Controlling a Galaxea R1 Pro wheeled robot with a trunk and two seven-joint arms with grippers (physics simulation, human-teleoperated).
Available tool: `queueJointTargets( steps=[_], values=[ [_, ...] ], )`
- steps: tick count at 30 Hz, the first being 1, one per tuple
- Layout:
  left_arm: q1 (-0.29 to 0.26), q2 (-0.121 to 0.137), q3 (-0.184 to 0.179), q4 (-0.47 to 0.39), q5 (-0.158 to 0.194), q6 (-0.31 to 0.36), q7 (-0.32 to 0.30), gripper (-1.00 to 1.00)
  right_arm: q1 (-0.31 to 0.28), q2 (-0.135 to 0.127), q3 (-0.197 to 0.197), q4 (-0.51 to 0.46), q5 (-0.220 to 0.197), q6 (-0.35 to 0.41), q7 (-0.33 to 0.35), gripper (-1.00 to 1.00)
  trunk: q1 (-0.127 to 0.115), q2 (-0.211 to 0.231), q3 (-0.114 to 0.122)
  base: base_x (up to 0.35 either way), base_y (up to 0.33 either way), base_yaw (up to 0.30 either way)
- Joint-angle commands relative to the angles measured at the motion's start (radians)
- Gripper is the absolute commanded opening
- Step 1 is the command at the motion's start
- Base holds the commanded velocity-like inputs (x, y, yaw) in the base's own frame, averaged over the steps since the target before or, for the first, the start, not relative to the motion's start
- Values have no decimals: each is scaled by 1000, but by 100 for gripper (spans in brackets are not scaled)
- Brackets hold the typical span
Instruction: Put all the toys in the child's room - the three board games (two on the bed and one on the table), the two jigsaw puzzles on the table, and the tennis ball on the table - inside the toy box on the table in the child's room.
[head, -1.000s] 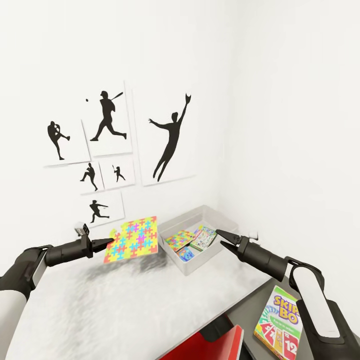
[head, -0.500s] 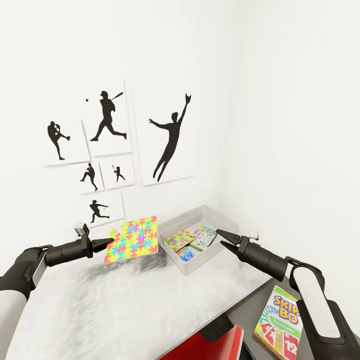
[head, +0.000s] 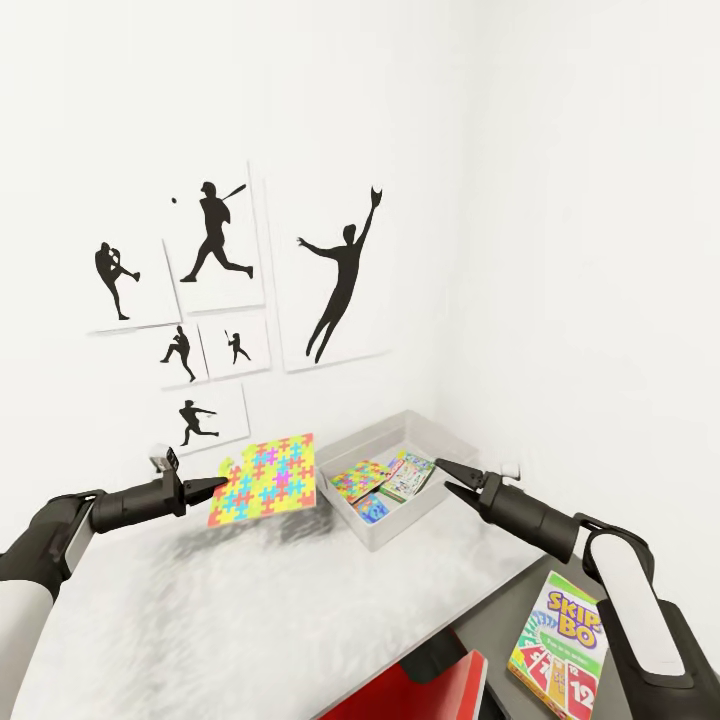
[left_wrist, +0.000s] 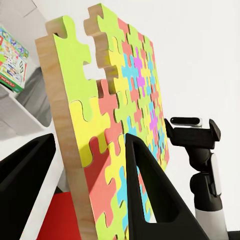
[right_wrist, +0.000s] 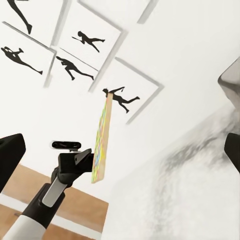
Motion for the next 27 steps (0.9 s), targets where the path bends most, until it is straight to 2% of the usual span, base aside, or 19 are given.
queueJointTargets(
  steps=[1, 6, 13, 18, 19, 21, 24, 26, 27],
  values=[
    [0, 0, 0, 0, 0, 11, -3, -100, -1, 0, -8, 0, 9, 4, 10, 100, 0, -1, -1, 0, 0, 0],
    [0, -1, -1, 0, 0, 11, -2, -100, 0, -1, -39, 0, 8, 6, 11, 100, 0, -1, -1, 0, 0, 0],
    [0, 0, 1, 0, 0, 11, -1, -100, 0, -4, -53, 0, 9, 5, 86, 100, 0, -1, -1, 0, 0, 0],
    [0, -6, 0, 0, -1, 14, 7, -100, 0, -5, -58, 0, 15, 5, 99, 100, 0, -1, -1, 0, 0, 0],
    [0, -10, 2, 0, -1, 16, 27, -100, 0, -5, -58, 0, 16, 5, 99, 100, 0, -1, -1, 0, 0, 0],
    [-3, -33, 2, -2, 1, 23, 80, -100, 0, -5, -59, 1, 17, 5, 100, 100, 0, -1, -1, 0, 0, 0],
    [-10, -92, 2, -23, 2, 56, 162, -100, 0, -5, -59, 2, 18, 5, 100, 100, 0, -1, -1, 0, 0, 0],
    [-14, -147, 2, -64, 1, 97, 212, -100, 0, -5, -59, 2, 18, 5, 99, 100, 0, -1, -1, 0, 0, 0],
    [-15, -159, 2, -72, 1, 102, 222, -100, 0, -5, -59, 2, 19, 5, 100, 100, 0, -1, -1, 0, 0, 0]
  ],
)
